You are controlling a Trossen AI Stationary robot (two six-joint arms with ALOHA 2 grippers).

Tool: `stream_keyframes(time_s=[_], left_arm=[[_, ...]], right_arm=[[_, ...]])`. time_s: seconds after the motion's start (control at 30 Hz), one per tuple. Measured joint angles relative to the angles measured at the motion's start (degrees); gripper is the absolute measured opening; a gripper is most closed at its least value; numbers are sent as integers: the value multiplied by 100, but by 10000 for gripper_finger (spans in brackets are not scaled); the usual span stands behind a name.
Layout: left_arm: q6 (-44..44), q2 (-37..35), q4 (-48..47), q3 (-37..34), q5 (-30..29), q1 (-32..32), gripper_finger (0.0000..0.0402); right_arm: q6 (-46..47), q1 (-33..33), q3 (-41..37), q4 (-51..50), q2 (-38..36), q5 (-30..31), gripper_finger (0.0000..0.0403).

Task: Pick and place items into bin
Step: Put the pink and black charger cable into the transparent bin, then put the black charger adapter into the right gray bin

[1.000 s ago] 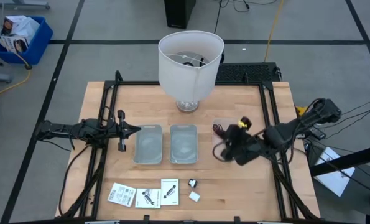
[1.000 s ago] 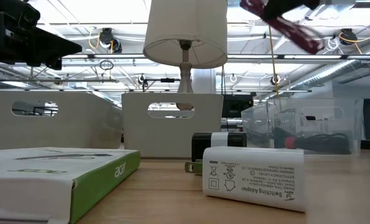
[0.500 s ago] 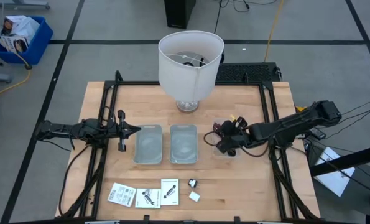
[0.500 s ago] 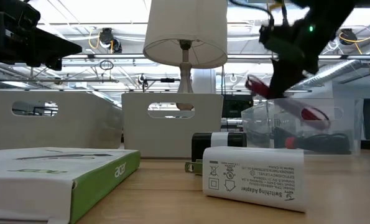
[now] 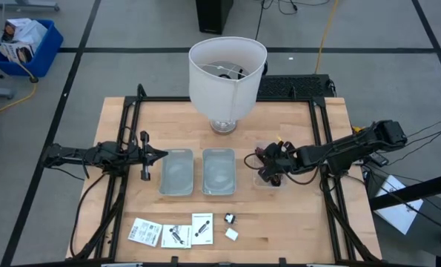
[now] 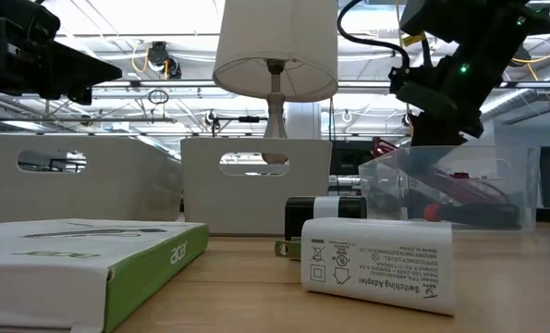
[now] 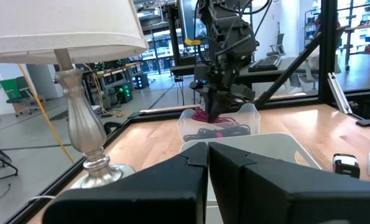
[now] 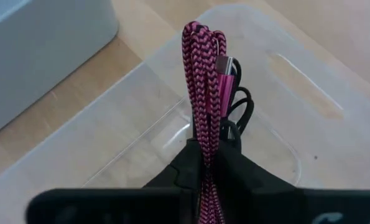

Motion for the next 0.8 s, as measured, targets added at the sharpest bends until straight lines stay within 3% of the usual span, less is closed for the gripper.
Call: stream_keyframes(time_s=[0.23, 0.5, 0.67, 0.8], left_arm=[[-180, 0, 0, 0, 0, 0, 21], [-152, 0, 2, 0, 0, -2, 21], [-55, 0, 39, -1, -1, -1, 21], [13, 0, 46, -2, 0, -2, 21]], right_arm=[[159, 0, 0, 36, 0, 4, 100], [-558, 0, 364, 87, -221, -38, 125], [-2090, 217, 767, 427, -720, -428, 100], [-3486, 584, 706, 1055, -1181, -342, 35]])
